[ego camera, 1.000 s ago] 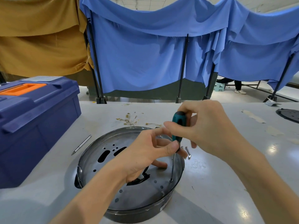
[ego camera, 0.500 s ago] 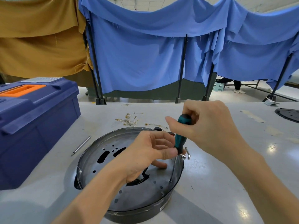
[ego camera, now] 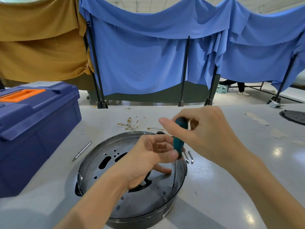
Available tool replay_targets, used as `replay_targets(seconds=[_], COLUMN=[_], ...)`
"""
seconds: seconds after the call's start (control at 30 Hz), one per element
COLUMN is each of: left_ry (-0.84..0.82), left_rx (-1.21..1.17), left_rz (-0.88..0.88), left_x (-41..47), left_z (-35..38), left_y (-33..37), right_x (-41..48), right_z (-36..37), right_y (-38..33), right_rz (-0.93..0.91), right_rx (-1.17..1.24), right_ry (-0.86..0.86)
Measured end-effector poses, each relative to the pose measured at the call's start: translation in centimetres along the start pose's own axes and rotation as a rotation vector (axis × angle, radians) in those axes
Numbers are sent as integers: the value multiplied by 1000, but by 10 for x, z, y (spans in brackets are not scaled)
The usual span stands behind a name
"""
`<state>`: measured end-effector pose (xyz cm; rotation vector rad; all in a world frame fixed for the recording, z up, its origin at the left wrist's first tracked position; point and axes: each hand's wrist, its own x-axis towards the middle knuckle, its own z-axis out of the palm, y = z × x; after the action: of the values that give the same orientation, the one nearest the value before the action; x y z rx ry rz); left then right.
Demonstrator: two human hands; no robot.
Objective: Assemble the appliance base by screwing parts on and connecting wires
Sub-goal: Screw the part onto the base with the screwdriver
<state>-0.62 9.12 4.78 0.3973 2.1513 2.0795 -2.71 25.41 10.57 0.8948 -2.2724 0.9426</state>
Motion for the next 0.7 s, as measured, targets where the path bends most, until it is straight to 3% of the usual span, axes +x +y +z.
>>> replay_targets(seconds=[0.07, 0.13, 0.33, 0.53, 0.7], left_ry=[-9, -19, -2, -26, -56], left_rx=[10, 29, 24, 14, 40], left_rz=[-2, 2, -3, -6, 6], left_x=[-1, -1, 1, 0, 1], left_z=[-1, -1, 1, -3, -1], left_y=[0, 1, 1, -2, 0], right_x=[0, 0, 4, 0, 2], right_z=[-8, -11, 2, -8, 1], right_y=[2, 5, 4, 6, 6], right_rz=[22, 3, 5, 26, 30], right_rx=[190, 214, -57, 197, -19], right_ry=[-45, -45, 93, -77, 36])
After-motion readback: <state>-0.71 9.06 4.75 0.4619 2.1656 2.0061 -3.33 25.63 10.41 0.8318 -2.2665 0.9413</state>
